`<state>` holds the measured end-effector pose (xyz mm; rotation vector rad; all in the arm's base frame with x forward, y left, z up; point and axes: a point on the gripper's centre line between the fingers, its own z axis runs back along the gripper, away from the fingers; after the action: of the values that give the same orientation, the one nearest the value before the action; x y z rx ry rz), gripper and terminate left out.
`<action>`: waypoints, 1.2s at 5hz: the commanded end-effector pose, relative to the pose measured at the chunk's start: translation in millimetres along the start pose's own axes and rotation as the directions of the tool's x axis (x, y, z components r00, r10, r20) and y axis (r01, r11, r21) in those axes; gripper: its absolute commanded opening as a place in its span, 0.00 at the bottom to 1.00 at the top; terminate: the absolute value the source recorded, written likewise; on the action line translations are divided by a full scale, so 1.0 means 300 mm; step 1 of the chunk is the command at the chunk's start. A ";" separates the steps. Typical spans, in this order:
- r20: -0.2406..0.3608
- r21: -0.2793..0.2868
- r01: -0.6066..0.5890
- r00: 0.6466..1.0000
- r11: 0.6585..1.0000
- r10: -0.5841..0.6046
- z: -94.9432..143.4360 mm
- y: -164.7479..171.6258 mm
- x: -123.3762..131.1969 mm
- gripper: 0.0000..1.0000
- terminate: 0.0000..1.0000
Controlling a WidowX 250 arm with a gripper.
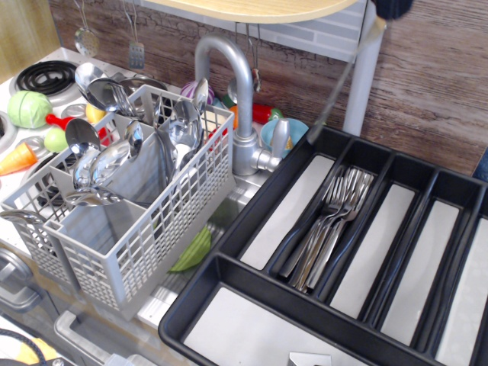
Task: Put fork from basket to tray
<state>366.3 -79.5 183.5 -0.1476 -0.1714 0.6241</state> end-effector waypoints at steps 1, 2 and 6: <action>-0.025 0.035 -0.089 0.996 0.995 0.090 0.012 -0.015 -0.012 0.00 0.00; -0.009 0.109 -0.077 0.997 0.991 0.079 -0.082 0.047 -0.020 0.00 0.00; -0.142 -0.121 -0.186 0.975 0.975 0.169 -0.267 0.164 -0.036 0.00 0.00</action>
<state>341.5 -53.5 79.1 -0.3162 -0.0197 0.7856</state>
